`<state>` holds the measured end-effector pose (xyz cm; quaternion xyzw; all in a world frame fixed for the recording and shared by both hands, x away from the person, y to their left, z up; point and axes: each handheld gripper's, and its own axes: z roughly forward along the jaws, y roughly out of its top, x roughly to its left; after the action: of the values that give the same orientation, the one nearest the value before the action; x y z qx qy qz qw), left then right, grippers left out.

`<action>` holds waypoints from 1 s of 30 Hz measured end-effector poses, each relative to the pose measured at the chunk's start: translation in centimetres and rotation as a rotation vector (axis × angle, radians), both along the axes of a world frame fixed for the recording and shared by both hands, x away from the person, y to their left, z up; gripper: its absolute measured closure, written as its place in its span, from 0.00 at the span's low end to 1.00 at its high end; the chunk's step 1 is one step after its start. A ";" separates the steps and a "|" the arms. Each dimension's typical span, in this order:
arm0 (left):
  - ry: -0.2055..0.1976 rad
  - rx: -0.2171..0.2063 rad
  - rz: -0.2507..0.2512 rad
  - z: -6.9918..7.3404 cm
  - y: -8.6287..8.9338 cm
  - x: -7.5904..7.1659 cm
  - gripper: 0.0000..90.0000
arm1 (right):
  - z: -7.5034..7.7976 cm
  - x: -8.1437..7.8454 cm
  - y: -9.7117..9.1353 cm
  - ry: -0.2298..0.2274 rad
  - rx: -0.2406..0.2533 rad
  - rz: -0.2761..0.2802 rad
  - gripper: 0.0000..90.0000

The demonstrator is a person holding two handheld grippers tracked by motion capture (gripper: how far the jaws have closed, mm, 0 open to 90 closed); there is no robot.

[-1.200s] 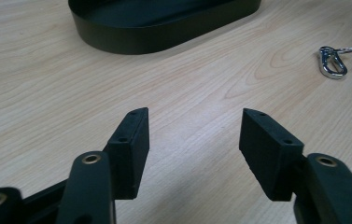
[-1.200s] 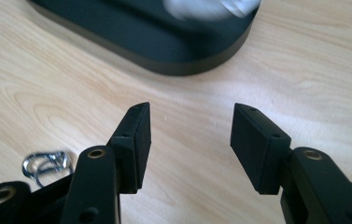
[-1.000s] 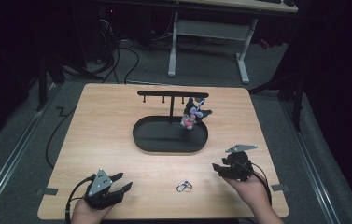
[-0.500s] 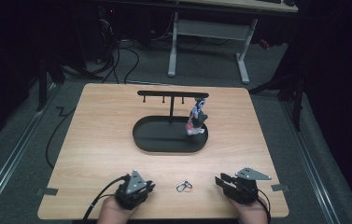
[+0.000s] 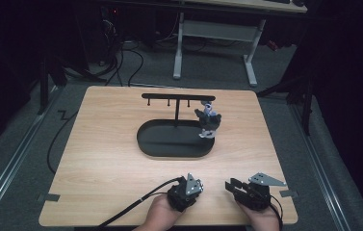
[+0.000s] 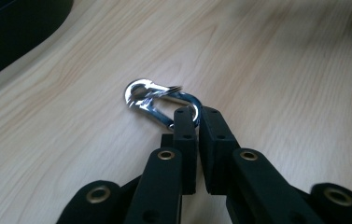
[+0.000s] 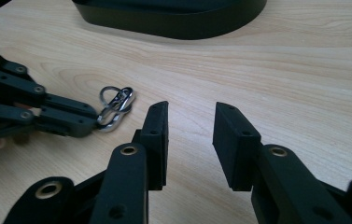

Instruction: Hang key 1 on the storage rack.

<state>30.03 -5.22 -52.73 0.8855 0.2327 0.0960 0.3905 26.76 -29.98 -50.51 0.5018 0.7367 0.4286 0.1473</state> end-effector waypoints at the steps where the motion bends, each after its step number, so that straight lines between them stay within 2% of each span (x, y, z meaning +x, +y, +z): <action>1: 0.000 -0.008 0.000 0.0 -0.4 0.2 0.95 | 0.0 0.0 0.0 0.008 0.002 -0.006 0.74; 3: 0.009 -0.032 0.003 0.2 -0.2 0.2 0.94 | -0.1 0.0 -0.2 0.007 0.005 -0.014 0.74; 5: -0.011 -0.048 0.001 0.6 1.1 -0.2 0.93 | -0.1 -0.1 -0.4 0.007 0.007 -0.018 0.74; 6: -0.011 -0.048 0.001 0.6 1.1 -0.2 0.92 | -0.1 -0.1 -0.4 0.007 0.007 -0.018 0.74; 7: -0.016 -0.056 0.012 0.9 2.4 -0.4 0.92 | -0.1 -0.2 -0.4 0.011 0.010 -0.018 0.74; 8: -0.028 -0.064 0.043 1.2 4.6 -0.5 0.91 | -0.3 -0.2 -0.4 0.022 0.009 -0.010 0.74; 9: -0.028 -0.064 0.043 1.2 4.6 -0.5 0.90 | -0.3 -0.2 -0.3 0.028 0.006 -0.005 0.74; 11: -0.048 -0.066 0.096 1.4 7.6 -0.4 0.89 | -0.4 -0.2 -0.2 0.036 0.005 -0.001 0.74; 12: -0.061 -0.058 0.158 1.4 10.8 -0.1 0.87 | -0.6 -0.1 0.1 0.040 -0.007 0.015 0.74; 13: -0.061 -0.058 0.158 1.4 10.8 -0.1 0.86 | -0.6 -0.1 0.3 0.047 -0.008 0.019 0.73; 14: -0.073 -0.049 0.224 1.4 13.9 0.3 0.85 | -0.6 0.0 0.5 0.053 -0.012 0.025 0.73; 16: -0.100 -0.035 0.281 1.4 16.8 0.5 0.83 | -0.7 0.0 1.0 0.059 -0.021 0.043 0.72; 17: -0.112 -0.029 0.308 1.5 18.1 0.6 0.81 | -0.8 0.0 1.4 0.063 -0.030 0.048 0.72; 18: -0.112 -0.029 0.308 1.5 18.1 0.6 0.79 | -0.8 0.0 1.4 0.063 -0.030 0.048 0.72; 20: -0.120 -0.030 0.353 1.5 20.5 0.6 0.77 | -0.8 0.1 2.1 0.062 -0.047 0.068 0.72; 21: -0.121 -0.043 0.375 1.4 21.6 0.5 0.75 | -0.9 0.2 2.6 0.069 -0.055 0.076 0.73; 22: -0.116 -0.078 0.417 1.1 23.4 0.4 0.71 | -1.0 0.3 3.4 0.080 -0.067 0.099 0.72; 23: -0.116 -0.078 0.417 1.1 23.4 0.4 0.69 | -1.0 0.3 3.4 0.080 -0.067 0.099 0.72; 24: -0.095 -0.111 0.446 0.7 24.9 0.2 0.68 | -1.1 0.6 4.3 0.087 -0.101 0.121 0.72; 26: -0.085 -0.118 0.452 0.6 25.4 0.2 0.68 | -1.0 0.7 4.7 0.092 -0.116 0.136 0.72; 27: -0.071 -0.133 0.463 0.7 26.4 0.3 0.67 | -0.8 1.1 5.5 0.093 -0.149 0.151 0.71; 28: -0.071 -0.133 0.463 0.7 26.4 0.3 0.67 | -0.8 1.1 5.5 0.093 -0.149 0.151 0.71; 29: -0.066 -0.151 0.469 0.7 27.0 0.4 0.66 | -0.5 1.7 6.3 0.106 -0.179 0.172 0.70; 30: -0.058 -0.162 0.469 0.7 27.2 0.6 0.66 | -0.4 1.9 6.7 0.112 -0.187 0.174 0.70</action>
<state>30.60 21.94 -52.06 0.7699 0.4276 0.1906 0.4338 28.63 -23.33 -50.91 0.4433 0.8211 0.3408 0.1144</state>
